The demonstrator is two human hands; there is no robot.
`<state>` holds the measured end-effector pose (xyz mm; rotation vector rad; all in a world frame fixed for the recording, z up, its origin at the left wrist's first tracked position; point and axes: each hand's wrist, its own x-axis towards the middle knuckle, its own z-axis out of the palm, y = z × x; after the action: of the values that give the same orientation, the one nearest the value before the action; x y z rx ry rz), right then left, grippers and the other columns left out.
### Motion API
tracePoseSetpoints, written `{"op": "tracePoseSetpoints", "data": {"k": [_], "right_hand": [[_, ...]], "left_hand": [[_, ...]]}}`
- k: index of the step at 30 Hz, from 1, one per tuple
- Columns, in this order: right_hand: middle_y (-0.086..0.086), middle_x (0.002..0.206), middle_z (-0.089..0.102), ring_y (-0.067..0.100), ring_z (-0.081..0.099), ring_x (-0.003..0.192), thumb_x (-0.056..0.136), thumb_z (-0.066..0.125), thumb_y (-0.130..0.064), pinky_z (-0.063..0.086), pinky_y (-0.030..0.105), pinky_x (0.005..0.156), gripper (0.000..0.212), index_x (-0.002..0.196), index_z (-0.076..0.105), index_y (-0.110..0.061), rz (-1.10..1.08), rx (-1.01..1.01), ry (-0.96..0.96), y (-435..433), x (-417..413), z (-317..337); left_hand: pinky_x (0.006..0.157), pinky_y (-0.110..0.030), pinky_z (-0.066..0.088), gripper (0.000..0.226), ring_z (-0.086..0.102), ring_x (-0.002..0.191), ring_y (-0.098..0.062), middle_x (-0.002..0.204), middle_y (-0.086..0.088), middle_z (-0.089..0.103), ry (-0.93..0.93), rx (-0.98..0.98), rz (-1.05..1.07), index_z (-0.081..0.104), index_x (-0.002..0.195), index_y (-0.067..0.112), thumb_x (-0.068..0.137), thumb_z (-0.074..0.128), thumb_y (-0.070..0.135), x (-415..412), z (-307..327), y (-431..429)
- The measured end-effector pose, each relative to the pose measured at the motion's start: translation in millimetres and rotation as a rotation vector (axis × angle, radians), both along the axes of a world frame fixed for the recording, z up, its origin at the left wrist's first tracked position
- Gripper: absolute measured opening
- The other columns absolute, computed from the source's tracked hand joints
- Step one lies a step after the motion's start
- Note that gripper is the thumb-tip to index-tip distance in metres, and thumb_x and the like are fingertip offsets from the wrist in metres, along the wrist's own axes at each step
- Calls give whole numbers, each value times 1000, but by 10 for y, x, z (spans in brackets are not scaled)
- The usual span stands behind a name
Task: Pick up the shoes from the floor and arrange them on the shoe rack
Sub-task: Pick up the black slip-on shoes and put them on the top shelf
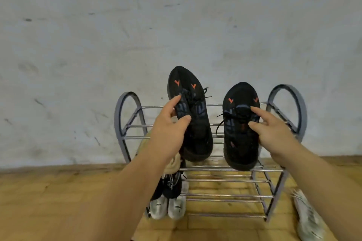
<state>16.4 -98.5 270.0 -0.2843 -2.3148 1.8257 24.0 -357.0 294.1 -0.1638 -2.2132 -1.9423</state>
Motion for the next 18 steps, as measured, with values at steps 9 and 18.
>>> {"op": "tracePoseSetpoints", "data": {"k": [9,18], "right_hand": [[5,124,71,22,68,113,101,60,-24,55,50,101,52,150,49,-35,0,-39,11,128,-602,-118],[-3,157,46,18,47,138,106,44,-45,39,40,111,48,154,39,-38,73,281,-5,86,-500,-94]], "left_hand": [[72,-18,59,50,76,95,-10,111,-1,75,-102,144,-3,60,138,37,99,63,5,-378,-380,293],[75,-23,60,47,75,101,-12,103,7,78,-105,258,11,57,137,40,101,61,10,-604,-501,381]]}}
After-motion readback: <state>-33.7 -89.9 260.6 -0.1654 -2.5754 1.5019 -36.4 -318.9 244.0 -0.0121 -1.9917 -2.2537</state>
